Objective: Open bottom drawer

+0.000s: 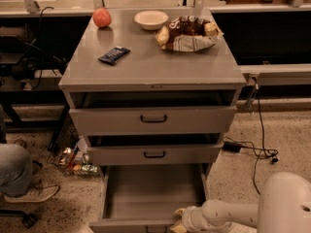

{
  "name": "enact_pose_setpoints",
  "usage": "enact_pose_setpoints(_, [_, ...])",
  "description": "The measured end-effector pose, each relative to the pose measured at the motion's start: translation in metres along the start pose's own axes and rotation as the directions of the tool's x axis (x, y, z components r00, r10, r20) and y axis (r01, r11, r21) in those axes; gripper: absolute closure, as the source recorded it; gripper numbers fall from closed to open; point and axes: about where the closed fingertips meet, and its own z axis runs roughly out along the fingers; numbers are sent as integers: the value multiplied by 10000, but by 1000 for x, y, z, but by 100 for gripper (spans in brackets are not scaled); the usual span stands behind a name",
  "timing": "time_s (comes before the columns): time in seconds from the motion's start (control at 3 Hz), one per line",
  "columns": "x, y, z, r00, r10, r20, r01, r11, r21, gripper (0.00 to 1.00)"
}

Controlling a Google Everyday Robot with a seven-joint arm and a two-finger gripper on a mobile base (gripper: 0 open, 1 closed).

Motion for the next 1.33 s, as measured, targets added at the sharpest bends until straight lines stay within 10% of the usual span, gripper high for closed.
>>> enact_pose_setpoints(0.67, [0, 0, 0, 10000, 0, 0, 0, 10000, -2, 13])
enact_pose_setpoints(1.33, [-6, 1, -26, 9993, -363, -105, 364, 9993, 91, 0])
